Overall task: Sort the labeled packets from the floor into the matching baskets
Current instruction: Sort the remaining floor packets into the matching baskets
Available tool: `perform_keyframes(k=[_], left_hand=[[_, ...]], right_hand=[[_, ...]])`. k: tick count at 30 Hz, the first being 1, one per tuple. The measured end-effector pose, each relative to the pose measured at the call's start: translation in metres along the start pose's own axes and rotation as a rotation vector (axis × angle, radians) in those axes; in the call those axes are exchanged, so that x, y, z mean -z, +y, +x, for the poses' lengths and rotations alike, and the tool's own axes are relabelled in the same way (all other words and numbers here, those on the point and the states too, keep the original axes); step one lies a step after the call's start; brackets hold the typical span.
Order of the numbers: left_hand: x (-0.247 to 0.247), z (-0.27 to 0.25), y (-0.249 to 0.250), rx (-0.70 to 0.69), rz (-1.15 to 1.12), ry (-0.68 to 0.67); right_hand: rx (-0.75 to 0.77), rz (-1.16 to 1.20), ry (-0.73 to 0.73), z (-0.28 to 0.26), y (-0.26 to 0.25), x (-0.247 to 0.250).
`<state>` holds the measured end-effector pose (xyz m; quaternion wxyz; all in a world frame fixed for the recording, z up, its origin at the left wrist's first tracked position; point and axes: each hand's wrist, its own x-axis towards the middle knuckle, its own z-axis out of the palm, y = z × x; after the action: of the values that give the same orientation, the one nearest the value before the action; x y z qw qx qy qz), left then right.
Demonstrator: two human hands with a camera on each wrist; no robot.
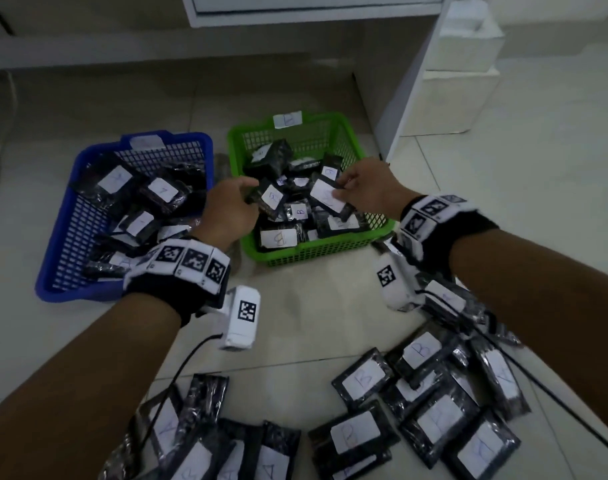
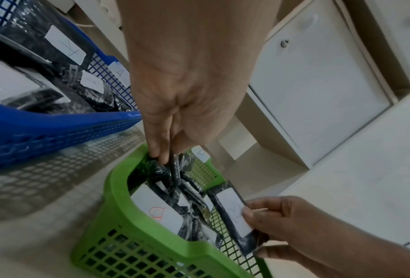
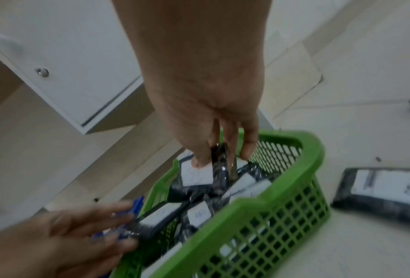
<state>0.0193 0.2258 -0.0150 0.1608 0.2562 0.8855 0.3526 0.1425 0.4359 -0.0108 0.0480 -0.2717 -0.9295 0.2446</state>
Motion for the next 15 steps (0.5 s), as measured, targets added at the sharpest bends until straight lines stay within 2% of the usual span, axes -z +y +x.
perform_keyframes(k=[2,4,6,9,10,12,14,15], left_hand=[[-0.004,0.0,0.0,-0.012,0.017,-0.044],[-0.005,-0.01,0.0,-0.06,0.041,-0.028],[-0.009,-0.027,0.0,-0.181,0.113,0.042],[-0.02,-0.063,0.003,-0.389,0.12,0.104],[-0.027,-0.077,0.004,-0.422,0.105,0.086],[-0.043,-0.101,0.007,-0.431,0.094,0.01],[-0.06,-0.123,0.009,-0.406,0.119,-0.109],[-0.069,-0.133,0.009,-0.412,0.16,-0.184]], right_hand=[[-0.003,-0.046,0.038,0.003,-0.004,-0.014],[0.017,-0.127,-0.044,-0.001,-0.005,-0.025],[0.055,-0.154,-0.077,-0.009,-0.003,-0.03],[0.135,-0.048,0.04,-0.031,0.003,-0.024],[0.18,0.002,0.055,-0.042,0.004,-0.021],[0.296,0.079,-0.041,-0.069,0.007,-0.012],[0.402,0.037,-0.147,-0.094,0.015,-0.008],[0.437,0.004,-0.137,-0.102,0.021,-0.007]])
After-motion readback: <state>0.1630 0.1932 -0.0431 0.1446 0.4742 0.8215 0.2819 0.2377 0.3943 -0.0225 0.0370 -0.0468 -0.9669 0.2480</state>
